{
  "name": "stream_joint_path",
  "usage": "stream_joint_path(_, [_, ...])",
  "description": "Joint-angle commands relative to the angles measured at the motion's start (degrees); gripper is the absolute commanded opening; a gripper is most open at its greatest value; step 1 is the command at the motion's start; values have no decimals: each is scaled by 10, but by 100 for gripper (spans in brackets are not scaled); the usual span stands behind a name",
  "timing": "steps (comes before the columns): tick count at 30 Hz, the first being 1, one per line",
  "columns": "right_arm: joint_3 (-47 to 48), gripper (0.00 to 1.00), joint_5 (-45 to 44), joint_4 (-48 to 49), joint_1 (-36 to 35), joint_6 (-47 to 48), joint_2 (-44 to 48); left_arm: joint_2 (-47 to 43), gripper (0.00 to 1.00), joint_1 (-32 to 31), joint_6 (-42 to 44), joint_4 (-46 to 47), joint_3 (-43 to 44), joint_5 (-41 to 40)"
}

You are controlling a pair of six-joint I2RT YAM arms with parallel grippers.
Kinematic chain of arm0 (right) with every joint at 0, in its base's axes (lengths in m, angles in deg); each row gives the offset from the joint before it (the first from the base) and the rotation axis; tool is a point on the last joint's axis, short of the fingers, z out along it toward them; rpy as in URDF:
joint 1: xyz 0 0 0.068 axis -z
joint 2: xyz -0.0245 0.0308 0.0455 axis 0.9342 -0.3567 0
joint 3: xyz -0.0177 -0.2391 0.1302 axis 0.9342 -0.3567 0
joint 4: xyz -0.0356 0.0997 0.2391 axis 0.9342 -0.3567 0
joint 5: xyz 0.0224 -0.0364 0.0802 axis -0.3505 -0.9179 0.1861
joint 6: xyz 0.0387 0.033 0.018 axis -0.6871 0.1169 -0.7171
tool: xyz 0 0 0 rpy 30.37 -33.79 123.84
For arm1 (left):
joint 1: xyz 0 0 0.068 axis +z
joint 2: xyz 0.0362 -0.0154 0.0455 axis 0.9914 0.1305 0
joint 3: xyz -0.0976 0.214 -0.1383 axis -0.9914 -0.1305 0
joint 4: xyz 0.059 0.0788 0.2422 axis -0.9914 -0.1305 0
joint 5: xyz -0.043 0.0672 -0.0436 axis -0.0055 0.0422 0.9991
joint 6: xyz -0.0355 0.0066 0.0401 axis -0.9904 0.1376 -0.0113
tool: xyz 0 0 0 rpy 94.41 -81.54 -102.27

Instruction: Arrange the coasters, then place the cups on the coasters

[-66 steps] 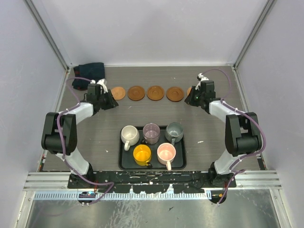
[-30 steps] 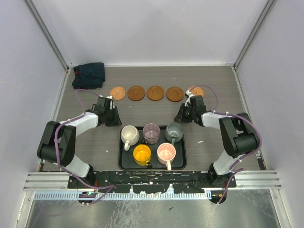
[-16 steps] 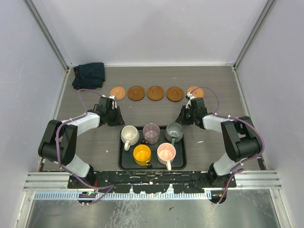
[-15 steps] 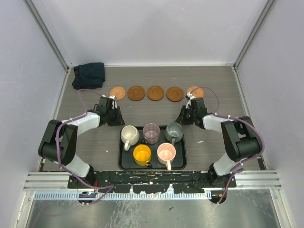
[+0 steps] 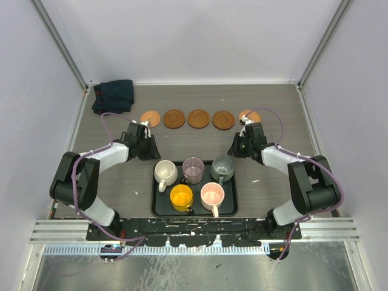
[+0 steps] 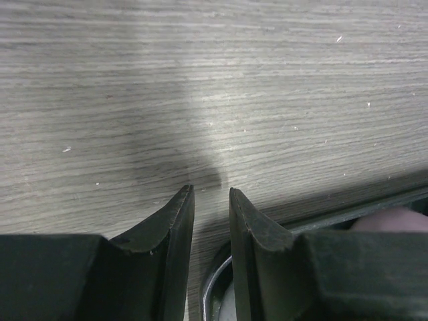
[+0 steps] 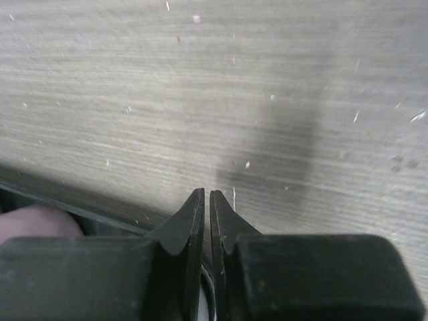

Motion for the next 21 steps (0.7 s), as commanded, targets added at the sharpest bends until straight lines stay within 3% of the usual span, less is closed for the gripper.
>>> stream_joint_path(1, [62, 14, -52, -9, -3, 34, 53, -19, 29, -2, 9, 7, 47, -28])
stream_joint_path(9, [97, 19, -209, -3, -3, 55, 170, -119, 34, -2, 35, -7, 94, -118])
stream_joint_path(11, [97, 22, -248, -9, -2, 55, 194, -150, 40, -1, 41, -11, 92, -139])
stream_joint_path(12, [94, 29, -281, -13, -2, 51, 205, -165, 45, -1, 43, -14, 89, -149])
stream_joint_path(16, [68, 73, -326, -8, -1, 41, 253, -233, 61, -1, 48, -21, 68, -190])
stream_joint_path(18, [59, 83, -339, -11, 0, 34, 274, -259, 65, -1, 47, -24, 58, -207])
stream_joint_path(21, [50, 87, -355, -21, 0, 23, 301, -290, 71, -2, 46, -38, 48, -222])
